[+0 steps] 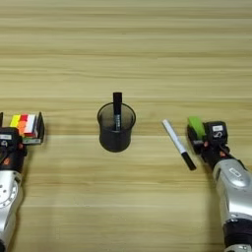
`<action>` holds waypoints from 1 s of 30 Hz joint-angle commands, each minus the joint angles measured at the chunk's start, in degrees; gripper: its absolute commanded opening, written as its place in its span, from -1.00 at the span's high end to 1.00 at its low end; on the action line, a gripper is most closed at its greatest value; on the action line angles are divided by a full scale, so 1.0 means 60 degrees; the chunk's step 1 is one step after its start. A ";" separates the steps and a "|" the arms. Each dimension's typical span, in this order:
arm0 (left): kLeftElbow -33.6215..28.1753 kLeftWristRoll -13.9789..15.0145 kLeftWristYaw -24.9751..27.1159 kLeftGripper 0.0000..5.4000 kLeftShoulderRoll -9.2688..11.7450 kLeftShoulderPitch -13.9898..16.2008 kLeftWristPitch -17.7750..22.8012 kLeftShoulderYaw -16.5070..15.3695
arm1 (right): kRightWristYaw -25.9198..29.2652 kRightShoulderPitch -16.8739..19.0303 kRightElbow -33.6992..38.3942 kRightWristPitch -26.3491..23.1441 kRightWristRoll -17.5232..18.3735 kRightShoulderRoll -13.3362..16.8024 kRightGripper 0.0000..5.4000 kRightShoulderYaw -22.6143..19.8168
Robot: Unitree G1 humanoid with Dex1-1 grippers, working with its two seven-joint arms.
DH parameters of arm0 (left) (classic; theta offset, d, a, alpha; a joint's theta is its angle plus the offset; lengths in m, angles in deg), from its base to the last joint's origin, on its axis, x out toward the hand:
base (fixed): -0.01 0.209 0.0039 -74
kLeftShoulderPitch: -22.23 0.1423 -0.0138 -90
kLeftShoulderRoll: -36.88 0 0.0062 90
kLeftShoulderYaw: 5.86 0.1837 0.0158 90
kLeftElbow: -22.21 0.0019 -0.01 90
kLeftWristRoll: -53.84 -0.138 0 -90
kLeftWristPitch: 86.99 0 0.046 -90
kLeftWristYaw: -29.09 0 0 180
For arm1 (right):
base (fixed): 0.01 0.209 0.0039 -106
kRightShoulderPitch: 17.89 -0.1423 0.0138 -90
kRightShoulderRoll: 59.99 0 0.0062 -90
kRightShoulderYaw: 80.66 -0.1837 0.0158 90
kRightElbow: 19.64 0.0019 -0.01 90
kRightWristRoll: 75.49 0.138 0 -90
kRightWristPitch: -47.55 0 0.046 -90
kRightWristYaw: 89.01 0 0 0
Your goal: Move the objects on the table
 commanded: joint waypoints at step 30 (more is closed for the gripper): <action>-0.0092 0.0004 0.0003 -1.00 0.0054 0.0018 0.0171 -0.0038 | 0.2031 0.1756 0.4258 -0.0036 0.0652 0.0330 -0.99 0.1267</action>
